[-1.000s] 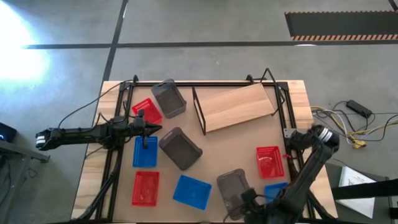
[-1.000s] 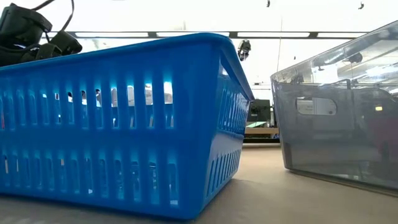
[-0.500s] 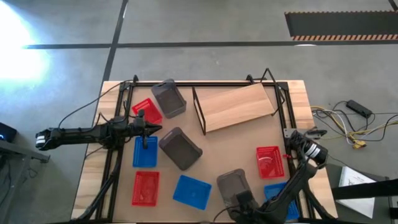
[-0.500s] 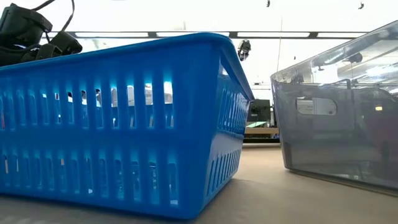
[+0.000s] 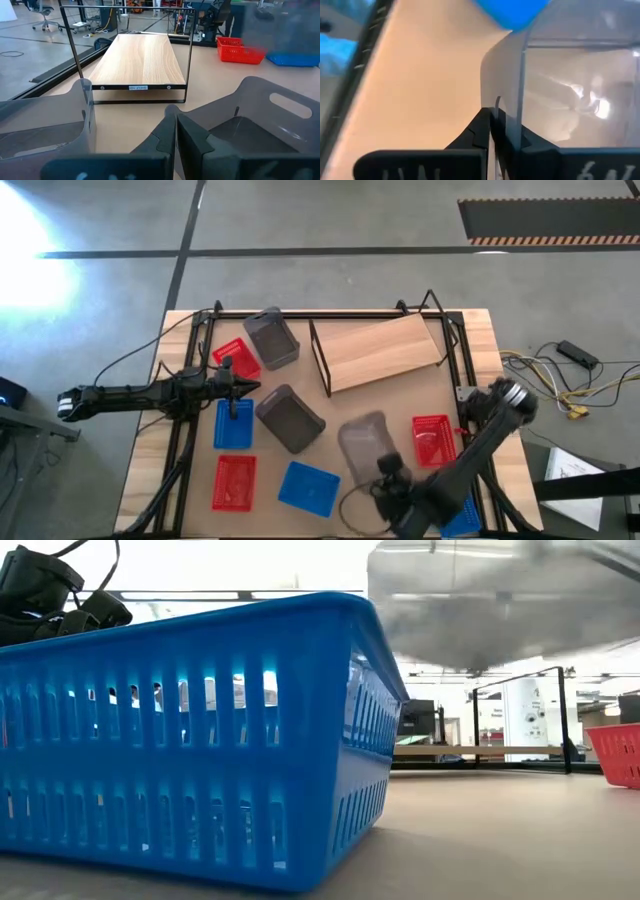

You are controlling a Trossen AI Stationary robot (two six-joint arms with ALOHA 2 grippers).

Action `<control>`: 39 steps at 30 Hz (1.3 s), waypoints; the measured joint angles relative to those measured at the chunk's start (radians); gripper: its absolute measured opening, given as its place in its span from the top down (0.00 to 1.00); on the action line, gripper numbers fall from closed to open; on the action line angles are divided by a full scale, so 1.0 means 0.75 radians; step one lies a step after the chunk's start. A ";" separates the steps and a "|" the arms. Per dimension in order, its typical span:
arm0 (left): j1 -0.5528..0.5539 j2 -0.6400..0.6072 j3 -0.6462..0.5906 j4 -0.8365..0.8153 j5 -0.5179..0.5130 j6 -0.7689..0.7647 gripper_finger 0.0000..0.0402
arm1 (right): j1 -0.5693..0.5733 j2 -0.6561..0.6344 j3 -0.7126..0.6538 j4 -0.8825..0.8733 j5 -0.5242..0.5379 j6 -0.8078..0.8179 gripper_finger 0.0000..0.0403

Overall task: Stack baskets on shelf by color
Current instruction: Put the bottom black bin on the shelf

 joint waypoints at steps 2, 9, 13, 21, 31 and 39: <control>0.000 -0.001 0.000 0.000 0.000 0.000 1.00 | -0.076 -0.109 0.000 -0.041 0.039 -0.062 0.98; 0.000 0.001 0.000 0.000 0.000 0.000 1.00 | -0.643 -0.390 -0.067 -0.105 -0.045 -0.430 0.98; 0.000 0.001 0.000 0.000 0.000 0.000 1.00 | -1.075 -0.427 -0.140 -0.068 -0.233 -0.701 0.98; 0.000 0.000 0.000 0.000 0.000 0.000 1.00 | -1.545 -0.292 -0.305 0.203 -0.670 -1.062 0.98; 0.000 0.001 0.000 0.000 0.000 0.000 1.00 | -1.457 -0.086 -0.306 0.354 -0.676 -1.209 0.98; 0.000 0.001 0.000 0.000 0.000 0.000 1.00 | -1.367 -0.044 -0.305 0.395 -0.671 -1.250 0.98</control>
